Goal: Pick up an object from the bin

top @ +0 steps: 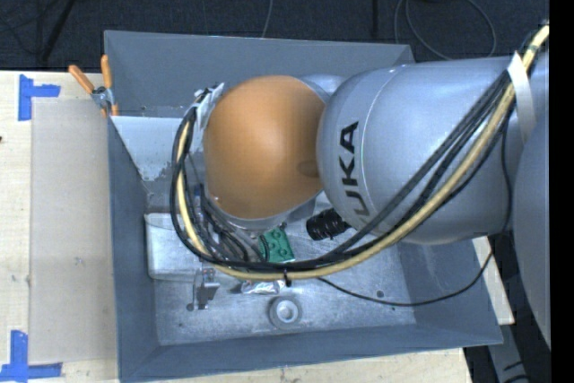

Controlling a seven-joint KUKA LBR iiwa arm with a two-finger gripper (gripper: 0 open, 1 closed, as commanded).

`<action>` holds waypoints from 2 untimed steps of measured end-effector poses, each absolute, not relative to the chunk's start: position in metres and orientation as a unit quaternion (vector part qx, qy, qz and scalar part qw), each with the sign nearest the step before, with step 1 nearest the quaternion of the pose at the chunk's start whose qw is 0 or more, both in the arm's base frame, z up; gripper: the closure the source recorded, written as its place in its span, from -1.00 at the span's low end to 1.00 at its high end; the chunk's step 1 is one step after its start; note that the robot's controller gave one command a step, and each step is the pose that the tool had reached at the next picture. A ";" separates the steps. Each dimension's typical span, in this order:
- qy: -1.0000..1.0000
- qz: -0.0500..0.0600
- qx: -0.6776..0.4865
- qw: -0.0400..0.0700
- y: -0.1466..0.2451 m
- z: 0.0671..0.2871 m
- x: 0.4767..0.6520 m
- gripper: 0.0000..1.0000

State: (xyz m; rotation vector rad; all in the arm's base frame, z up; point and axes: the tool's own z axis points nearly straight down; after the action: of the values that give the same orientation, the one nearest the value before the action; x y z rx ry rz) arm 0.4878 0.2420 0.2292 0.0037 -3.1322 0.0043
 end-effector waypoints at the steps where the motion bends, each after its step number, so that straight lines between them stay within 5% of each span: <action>1: -0.997 -0.004 -0.078 -0.006 0.239 0.103 0.543 -1.00; 2: -0.997 0.001 0.073 0.000 0.145 0.111 0.586 -1.00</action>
Offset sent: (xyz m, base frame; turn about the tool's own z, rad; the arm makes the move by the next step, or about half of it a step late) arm 0.0599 -0.0054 -0.1592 0.1727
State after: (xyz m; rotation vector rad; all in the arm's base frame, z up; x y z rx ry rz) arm 0.5863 0.1446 0.1110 0.2300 -3.1324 0.0035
